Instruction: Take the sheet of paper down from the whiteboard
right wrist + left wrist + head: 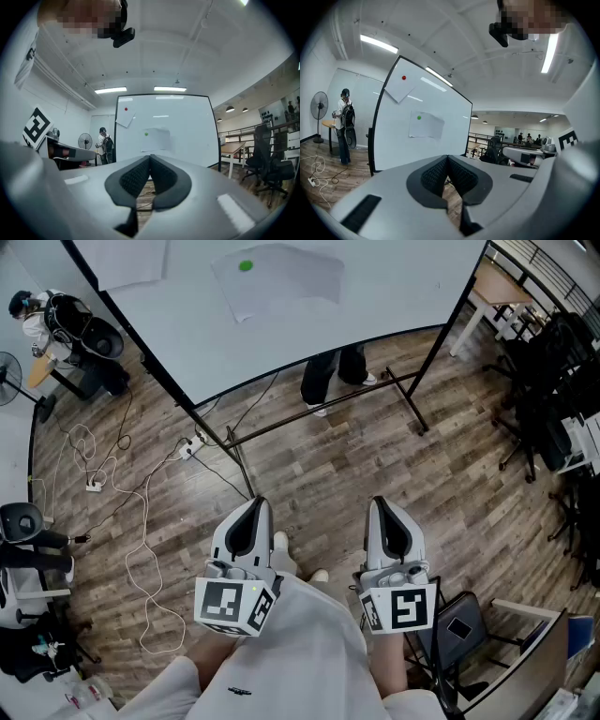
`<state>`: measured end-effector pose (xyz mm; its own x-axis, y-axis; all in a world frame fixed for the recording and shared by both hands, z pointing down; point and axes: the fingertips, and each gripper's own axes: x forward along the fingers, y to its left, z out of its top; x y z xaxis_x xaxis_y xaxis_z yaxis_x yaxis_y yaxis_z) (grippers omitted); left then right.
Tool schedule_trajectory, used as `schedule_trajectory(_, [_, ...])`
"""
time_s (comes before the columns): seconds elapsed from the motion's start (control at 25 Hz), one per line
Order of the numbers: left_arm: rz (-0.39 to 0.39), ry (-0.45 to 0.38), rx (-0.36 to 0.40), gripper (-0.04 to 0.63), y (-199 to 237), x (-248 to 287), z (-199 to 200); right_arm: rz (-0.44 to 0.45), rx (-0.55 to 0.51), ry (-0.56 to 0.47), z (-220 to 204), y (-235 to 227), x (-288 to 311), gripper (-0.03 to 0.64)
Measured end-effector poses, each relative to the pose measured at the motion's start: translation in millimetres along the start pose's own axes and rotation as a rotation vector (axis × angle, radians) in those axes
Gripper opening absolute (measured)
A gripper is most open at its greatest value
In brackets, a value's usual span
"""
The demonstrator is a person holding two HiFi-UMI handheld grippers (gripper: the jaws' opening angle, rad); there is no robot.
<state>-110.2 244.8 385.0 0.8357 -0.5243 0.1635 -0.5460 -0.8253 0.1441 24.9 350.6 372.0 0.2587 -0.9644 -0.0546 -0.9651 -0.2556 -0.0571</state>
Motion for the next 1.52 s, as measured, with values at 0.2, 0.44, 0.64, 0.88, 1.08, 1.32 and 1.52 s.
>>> schedule_trajectory(0.2, [-0.017, 0.020, 0.000, 0.007, -1.7, -18.5, -3.0, -0.006, 0.021, 0.028, -7.9, 14.0, -13.0, 0.011])
schedule_trajectory(0.44, [-0.020, 0.035, -0.036, 0.006, 26.8, -24.4, -4.6, -0.019, 0.025, 0.046, -12.5, 36.8, -2.1, 0.011])
schedule_trajectory(0.64, [-0.036, 0.028, -0.052, 0.007, 53.9, -14.5, 2.2, -0.022, -0.001, 0.054, -13.3, 52.2, 22.0, 0.011])
schedule_trajectory(0.88, [-0.068, 0.027, -0.090, 0.006, 91.2, 3.1, 6.8, -0.019, -0.016, 0.044, -12.5, 69.6, 58.8, 0.011])
schedule_trajectory(1.08, [-0.087, 0.028, -0.105, 0.006, 125.9, 21.6, 13.0, -0.011, -0.011, 0.045, -19.9, 82.8, 92.8, 0.011])
schedule_trajectory(1.32, [-0.099, 0.012, -0.110, 0.006, 164.3, 39.5, 25.8, -0.025, -0.035, 0.030, -21.9, 96.2, 132.4, 0.011])
schedule_trajectory(1.52, [-0.105, 0.010, -0.110, 0.007, 180.2, 60.6, 31.3, -0.025, -0.021, 0.031, -26.3, 97.3, 161.4, 0.011])
